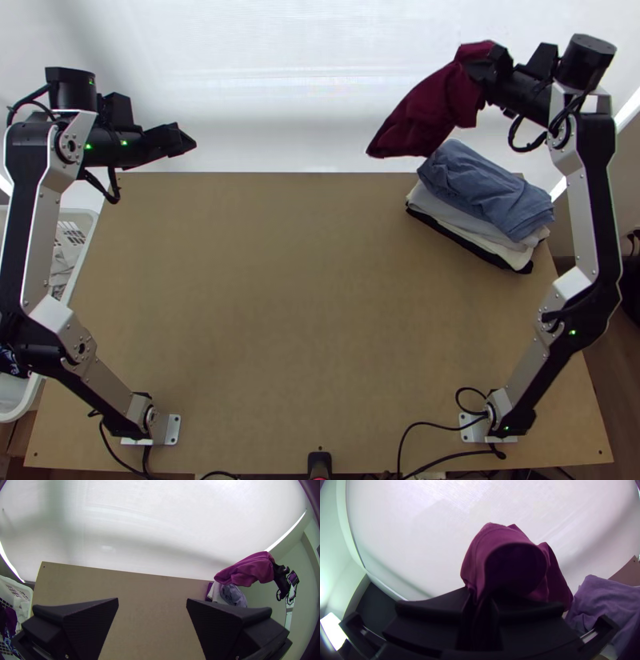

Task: Fold the t-shirt

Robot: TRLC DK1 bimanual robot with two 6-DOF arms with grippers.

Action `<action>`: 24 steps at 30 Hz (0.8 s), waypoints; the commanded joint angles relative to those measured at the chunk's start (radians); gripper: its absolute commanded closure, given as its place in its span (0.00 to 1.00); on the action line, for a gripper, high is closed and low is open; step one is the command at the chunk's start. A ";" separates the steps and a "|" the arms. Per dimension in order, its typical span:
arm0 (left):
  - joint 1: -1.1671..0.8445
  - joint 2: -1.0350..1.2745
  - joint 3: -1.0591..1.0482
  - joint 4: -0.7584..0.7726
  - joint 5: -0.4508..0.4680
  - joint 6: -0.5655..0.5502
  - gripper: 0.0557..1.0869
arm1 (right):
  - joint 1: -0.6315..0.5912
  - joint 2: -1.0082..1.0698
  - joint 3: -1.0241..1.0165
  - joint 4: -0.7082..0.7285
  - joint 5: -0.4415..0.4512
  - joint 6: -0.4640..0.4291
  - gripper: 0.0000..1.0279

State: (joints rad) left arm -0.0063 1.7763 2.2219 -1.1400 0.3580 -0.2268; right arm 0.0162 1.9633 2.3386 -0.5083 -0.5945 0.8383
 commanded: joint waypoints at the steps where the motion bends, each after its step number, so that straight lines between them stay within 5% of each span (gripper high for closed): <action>1: 0.005 -0.031 0.032 -0.014 0.007 0.010 0.04 | -0.007 0.023 0.031 0.045 -0.047 0.027 0.97; 24: -0.003 -0.026 0.036 -0.004 0.007 -0.002 0.04 | -0.124 0.123 0.038 0.304 -0.183 0.039 0.97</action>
State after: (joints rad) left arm -0.0063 1.7714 2.2219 -1.1431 0.3576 -0.2272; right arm -0.0933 2.0895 2.3386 -0.2607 -0.7605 0.8604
